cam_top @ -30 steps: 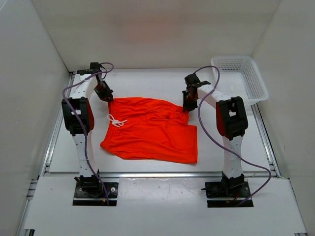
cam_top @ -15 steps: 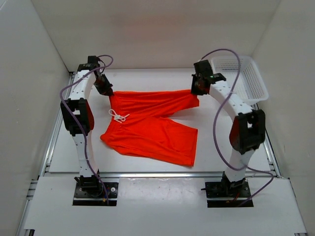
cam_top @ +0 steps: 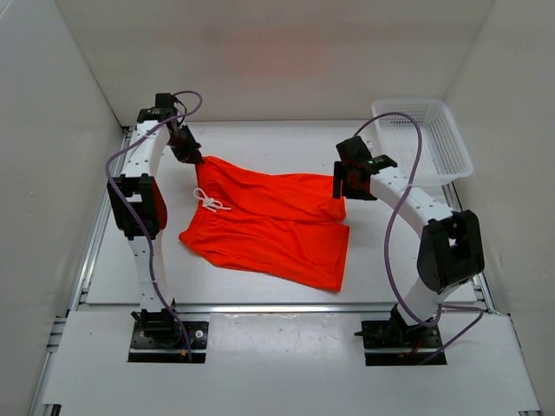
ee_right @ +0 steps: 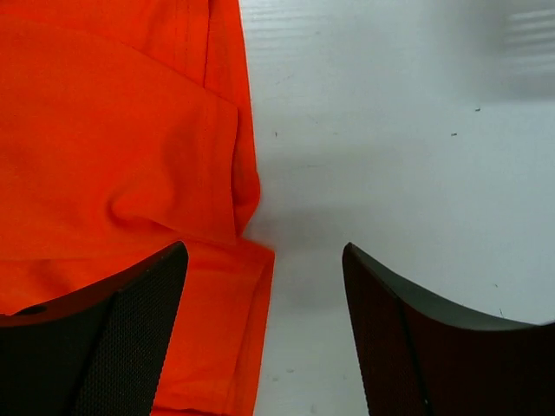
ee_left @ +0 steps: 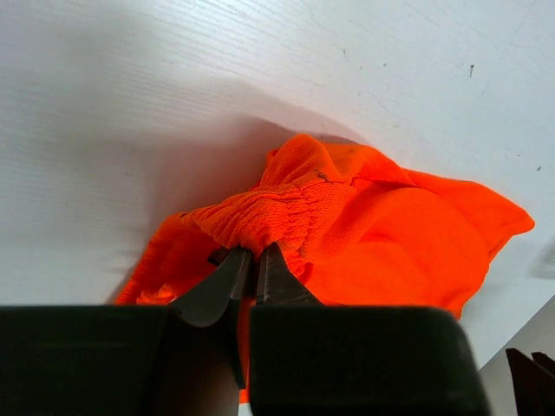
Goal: Fold and stack the shorts
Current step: Flatten the shorts out
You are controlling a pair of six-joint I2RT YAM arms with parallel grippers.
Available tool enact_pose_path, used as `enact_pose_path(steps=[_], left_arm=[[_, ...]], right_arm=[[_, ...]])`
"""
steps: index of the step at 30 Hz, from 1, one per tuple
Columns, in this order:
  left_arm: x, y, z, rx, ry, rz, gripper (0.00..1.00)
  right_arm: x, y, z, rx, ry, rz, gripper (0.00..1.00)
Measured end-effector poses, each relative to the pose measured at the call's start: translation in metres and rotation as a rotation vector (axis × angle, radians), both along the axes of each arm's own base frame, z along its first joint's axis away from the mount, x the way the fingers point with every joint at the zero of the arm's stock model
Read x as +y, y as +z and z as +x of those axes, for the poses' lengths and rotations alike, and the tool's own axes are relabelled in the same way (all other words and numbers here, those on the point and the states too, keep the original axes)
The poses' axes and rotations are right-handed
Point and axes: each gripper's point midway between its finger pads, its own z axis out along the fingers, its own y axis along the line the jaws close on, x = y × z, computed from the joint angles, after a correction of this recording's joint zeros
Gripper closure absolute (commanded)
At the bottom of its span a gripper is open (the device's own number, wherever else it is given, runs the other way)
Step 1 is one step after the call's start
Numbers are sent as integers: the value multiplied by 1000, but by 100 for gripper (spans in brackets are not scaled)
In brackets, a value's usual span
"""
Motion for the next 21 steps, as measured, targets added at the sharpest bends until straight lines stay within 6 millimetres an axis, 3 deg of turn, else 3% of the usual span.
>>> enact_pose_path(steps=[2,4,7,10,13,14,17,21], left_arm=[[0,0,2,-2,0,0,90],[0,-3,4,1,0,0,90],[0,-9,4,11,0,0,90],[0,-10,4,15,-3,0,90],[0,-10,4,13,-7,1,90],[0,-10,4,14,-7,1,90],[0,-10,4,12,-12,4,90],[0,-10,4,11,-15,4,90]], right_arm=[[-2,-10,-8,46,-1,-18,29],[-1,-4,-4,41,0,3,29],[7,15,28,-3,8,55,21],[21,17,70,-19,33,97,19],[32,-12,98,23,56,111,24],[34,-28,102,55,59,107,31],[37,-66,99,146,77,96,41],[43,-96,92,227,90,112,48]])
